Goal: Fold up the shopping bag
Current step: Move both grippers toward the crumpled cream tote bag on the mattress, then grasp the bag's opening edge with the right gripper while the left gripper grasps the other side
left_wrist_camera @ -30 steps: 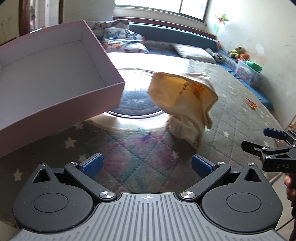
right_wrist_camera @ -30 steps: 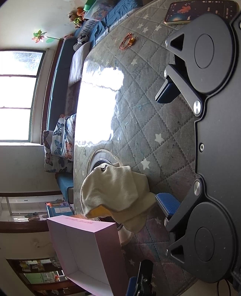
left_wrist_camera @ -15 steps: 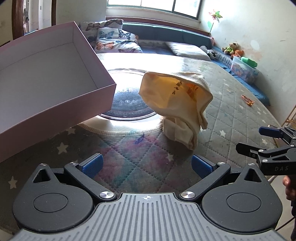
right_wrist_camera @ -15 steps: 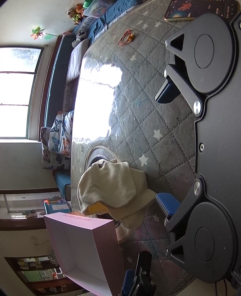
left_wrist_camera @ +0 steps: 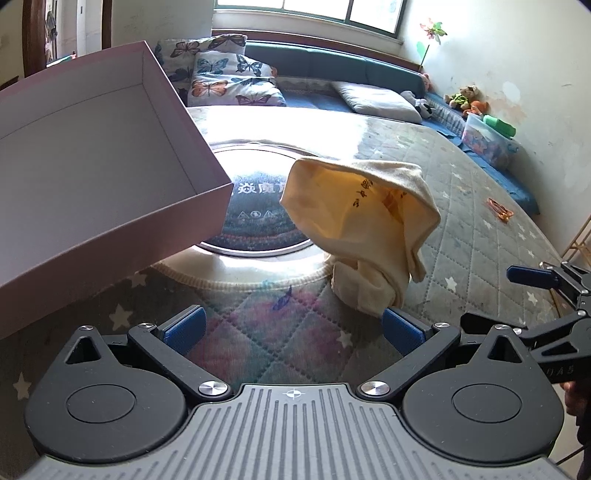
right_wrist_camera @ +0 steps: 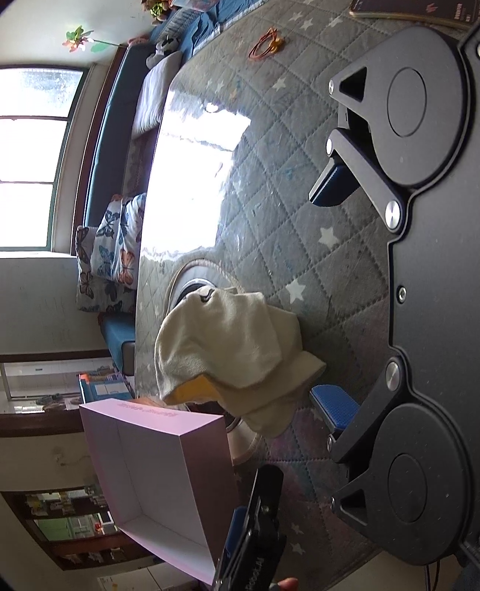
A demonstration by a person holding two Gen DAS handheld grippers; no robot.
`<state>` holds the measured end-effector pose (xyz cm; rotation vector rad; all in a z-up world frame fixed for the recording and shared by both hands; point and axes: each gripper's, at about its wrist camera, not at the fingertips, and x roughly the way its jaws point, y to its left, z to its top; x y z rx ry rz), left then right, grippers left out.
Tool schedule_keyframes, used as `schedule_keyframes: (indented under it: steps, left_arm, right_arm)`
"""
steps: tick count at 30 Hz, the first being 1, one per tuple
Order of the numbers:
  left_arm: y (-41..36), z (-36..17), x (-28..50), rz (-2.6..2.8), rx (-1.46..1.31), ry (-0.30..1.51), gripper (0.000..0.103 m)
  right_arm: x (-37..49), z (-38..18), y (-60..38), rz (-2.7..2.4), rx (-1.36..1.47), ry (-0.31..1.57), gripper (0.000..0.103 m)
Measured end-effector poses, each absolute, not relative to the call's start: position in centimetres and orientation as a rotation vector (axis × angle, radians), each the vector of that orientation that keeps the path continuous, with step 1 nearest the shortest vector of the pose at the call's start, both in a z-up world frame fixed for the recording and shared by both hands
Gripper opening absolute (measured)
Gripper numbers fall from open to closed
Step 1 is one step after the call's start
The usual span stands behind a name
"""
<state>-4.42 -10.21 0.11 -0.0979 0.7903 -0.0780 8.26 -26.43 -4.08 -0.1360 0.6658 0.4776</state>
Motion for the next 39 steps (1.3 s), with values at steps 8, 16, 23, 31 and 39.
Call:
schedule_keyframes:
  steps: [8,16,23,31,39]
  left_arm:
    - [-10.8,0.7,-3.4,-0.08,-0.121,0.778,0.103]
    - [-10.6,1.1,-1.2,-0.085,-0.15,0.797,0.097]
    - [-10.2,1.4,0.8,-0.085,-0.165,0.804,0.093]
    - [-10.1,1.5,3.9,-0.094,-0.173,0.817,0.09]
    - [-9.4,1.4,5.7,-0.094,-0.176,0.825,0.089]
  right_arm:
    - [9.5,-3.6,-24.7,0.536,-0.163,0.664,0.103]
    - [10.2,-3.4,-23.3,0.579,-0.179,0.669,0.093]
    - [10.9,-3.1,-22.9,0.599,-0.177,0.673,0.081]
    - [11.4,-3.0,-23.0,0.598,-0.182,0.676,0.067]
    - [11.9,-2.9,-23.3,0.585,-0.188,0.675,0.062]
